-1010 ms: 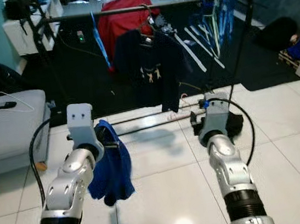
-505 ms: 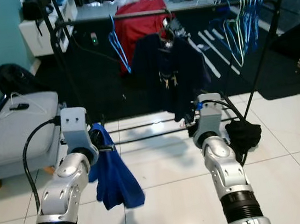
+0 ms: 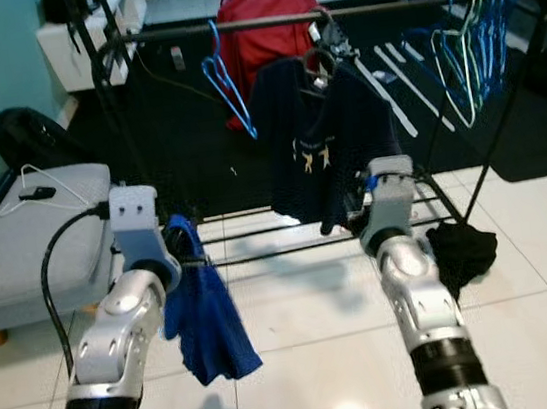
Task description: Hang hanger
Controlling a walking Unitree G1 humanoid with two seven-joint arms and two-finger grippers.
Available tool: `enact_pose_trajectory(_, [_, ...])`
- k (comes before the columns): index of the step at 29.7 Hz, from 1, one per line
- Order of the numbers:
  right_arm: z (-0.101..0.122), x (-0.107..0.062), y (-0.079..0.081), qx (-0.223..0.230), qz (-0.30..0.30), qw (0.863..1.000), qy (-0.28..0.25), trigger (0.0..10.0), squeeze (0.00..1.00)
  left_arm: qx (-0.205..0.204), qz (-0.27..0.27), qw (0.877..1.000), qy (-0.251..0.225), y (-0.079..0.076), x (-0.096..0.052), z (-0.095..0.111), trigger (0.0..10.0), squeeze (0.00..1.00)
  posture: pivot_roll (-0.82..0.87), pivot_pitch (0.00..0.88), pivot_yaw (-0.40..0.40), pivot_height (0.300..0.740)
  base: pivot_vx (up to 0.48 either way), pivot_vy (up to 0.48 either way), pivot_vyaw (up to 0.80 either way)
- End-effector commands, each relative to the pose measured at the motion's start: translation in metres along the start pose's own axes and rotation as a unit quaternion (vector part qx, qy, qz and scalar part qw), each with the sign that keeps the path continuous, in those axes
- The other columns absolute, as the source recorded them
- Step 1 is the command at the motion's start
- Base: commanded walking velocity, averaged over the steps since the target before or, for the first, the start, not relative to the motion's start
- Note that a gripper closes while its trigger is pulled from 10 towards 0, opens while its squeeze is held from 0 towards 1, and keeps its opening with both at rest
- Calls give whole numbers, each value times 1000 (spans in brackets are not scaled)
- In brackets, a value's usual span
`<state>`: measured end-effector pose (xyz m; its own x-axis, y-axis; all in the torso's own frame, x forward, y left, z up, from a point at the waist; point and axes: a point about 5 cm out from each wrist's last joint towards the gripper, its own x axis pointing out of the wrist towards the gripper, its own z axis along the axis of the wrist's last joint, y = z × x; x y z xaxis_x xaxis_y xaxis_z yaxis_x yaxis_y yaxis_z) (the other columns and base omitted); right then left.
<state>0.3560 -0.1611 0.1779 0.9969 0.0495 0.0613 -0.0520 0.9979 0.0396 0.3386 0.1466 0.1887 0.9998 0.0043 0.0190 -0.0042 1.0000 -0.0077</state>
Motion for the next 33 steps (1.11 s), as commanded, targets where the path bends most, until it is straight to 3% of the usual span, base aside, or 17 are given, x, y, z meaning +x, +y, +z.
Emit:
enact_pose_trajectory(1, [-5, 0, 8, 3, 13, 1000, 6, 10000, 0, 2, 7, 1000, 8, 5, -1, -4, 10000, 0, -11, 152, -28, 740, 401, 0, 0])
enact_pose_trajectory(12, [3, -3, 20, 9, 51, 998, -20, 10000, 0, 0, 8, 1000, 11, 3, -4, -7, 10000, 0, -17, 148, -28, 740, 400, 0, 0])
enact_pose_trajectory(16, [7, -5, 33, -18, 100, 994, -34, 10000, 0, 3, 12, 1000, 9, 6, -1, -4, 10000, 0, -17, 152, -29, 740, 400, 0, 0])
enact_pose_trajectory(21, [3, -7, 42, -35, 123, 991, -33, 10000, 0, 4, 19, 1000, 8, 11, -1, -5, 10000, 0, -18, 139, -25, 740, 400, 0, 800])
enact_pose_trajectory(26, [1, -11, 49, -24, 157, 987, -28, 10000, 0, 8, 23, 1000, 7, 14, -1, -4, 10000, 0, -17, 144, -26, 740, 399, 0, 770])
enact_pose_trajectory(33, [4, -15, 51, -17, 176, 983, -45, 10000, 0, 11, 28, 1000, 8, 16, -1, -5, 10000, 0, -20, 144, -26, 740, 398, 0, 0])
